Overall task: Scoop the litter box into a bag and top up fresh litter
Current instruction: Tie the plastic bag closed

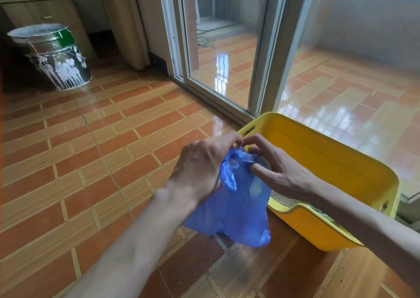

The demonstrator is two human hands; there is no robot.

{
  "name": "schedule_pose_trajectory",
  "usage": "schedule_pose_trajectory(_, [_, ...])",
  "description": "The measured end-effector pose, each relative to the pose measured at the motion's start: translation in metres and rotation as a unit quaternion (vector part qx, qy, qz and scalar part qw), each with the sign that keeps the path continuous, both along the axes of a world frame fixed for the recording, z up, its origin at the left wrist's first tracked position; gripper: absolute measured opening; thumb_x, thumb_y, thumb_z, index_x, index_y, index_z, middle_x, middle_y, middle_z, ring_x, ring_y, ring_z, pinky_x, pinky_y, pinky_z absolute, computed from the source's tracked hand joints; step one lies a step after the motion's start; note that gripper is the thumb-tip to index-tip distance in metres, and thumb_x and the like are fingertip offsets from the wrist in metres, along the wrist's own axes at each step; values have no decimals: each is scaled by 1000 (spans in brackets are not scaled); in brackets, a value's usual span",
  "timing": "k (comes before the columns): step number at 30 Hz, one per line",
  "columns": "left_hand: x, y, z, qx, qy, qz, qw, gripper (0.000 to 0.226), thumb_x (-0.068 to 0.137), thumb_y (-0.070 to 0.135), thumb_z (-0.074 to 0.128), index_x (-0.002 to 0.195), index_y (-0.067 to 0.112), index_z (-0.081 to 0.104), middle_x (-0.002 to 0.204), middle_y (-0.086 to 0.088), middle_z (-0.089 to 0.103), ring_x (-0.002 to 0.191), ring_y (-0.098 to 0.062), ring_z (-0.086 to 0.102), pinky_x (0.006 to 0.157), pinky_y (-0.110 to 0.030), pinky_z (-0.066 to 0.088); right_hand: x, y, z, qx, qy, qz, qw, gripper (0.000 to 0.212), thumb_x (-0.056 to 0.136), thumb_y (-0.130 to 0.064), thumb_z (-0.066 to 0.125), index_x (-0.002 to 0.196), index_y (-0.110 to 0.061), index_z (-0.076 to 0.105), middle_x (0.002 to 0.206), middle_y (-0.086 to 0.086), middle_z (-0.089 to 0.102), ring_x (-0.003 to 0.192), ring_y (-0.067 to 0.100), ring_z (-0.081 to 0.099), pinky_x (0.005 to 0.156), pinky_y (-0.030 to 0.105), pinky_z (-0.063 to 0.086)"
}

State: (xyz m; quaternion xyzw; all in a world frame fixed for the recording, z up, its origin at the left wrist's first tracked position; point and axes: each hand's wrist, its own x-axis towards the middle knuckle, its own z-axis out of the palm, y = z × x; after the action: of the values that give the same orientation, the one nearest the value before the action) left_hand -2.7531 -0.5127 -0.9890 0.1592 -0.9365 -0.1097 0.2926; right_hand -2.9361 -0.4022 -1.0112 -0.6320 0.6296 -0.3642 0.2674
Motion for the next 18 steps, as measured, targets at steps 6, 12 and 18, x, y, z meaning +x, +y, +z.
schedule_pose_trajectory(6, [3, 3, -25, -60, 88, 65, 992, 21, 94, 5, 67, 110, 15, 59, 111, -2, 59, 60, -23, 61, 44, -37, 50, 8, 9, -1, 16, -94, -14, 995, 37, 98, -39, 61, 133, -26, 54, 121, -3, 71, 112, 18, 68, 91, 52, 57])
schedule_pose_trajectory(12, [-1, 3, -31, 13, 135, 62, 989, 8, 96, 13, 63, 99, 13, 55, 95, 3, 52, 60, -15, 52, 47, -18, 38, 22, -9, 6, 102, -276, -49, 955, 47, 103, -56, 31, 118, -33, 69, 115, -19, 73, 112, 0, 66, 100, 24, 52])
schedule_pose_trajectory(18, [0, 0, -33, 39, 118, -4, 992, 23, 92, 21, 73, 105, 20, 54, 94, 6, 58, 71, -14, 59, 60, -31, 52, 29, -27, 9, 102, -414, -104, 898, 40, 98, -36, 63, 121, -3, 68, 116, 19, 72, 105, 33, 71, 89, 37, 58])
